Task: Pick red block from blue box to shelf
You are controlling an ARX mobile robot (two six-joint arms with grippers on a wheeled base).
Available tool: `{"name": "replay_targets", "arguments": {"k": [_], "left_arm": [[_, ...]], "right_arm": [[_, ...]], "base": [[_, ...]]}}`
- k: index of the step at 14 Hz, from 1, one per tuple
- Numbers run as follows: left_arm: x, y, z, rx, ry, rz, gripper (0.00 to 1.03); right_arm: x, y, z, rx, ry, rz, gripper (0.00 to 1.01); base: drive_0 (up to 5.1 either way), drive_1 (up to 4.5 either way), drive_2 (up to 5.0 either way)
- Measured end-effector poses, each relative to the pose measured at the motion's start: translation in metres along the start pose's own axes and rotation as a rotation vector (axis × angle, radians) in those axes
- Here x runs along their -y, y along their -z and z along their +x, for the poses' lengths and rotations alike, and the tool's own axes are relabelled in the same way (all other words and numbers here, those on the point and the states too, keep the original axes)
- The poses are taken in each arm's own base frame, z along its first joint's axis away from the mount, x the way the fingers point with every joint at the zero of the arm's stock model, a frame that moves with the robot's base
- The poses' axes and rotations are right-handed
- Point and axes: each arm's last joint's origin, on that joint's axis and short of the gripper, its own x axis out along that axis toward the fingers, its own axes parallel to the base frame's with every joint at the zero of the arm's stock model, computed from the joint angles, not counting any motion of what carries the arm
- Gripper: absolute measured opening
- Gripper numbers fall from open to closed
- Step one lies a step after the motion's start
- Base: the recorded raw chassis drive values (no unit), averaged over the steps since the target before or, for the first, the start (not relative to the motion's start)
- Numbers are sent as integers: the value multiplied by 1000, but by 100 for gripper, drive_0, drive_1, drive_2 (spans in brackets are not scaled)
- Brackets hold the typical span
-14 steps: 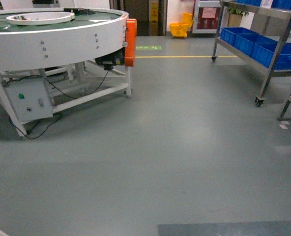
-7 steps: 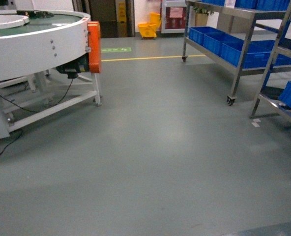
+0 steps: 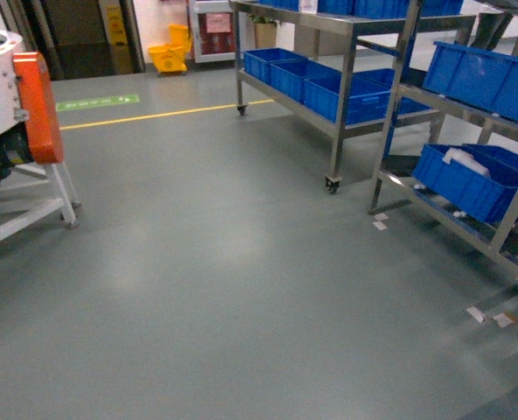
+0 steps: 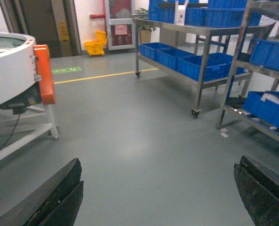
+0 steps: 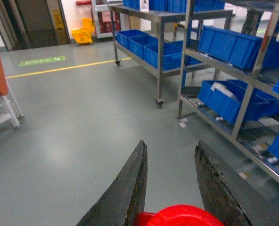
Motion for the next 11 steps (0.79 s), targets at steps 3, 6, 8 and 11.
{"name": "replay_targets", "arguments": {"k": [3,6,8,11], "left_arm": [[0,0,0,0,0,0,98],[0,0,0,3,0,0,98],[0,0,0,3,-1,0,98],[0,0,0,0,-1,0,98]], "right_arm": [[0,0,0,0,0,0,26],[0,0,0,3,0,0,26],[0,0,0,3,0,0,26],[0,0,0,-2,0,0,26]], "base": [[-150,262,-562],[-153,260,-565],[-167,245,-579],[-140,274,-555]]}}
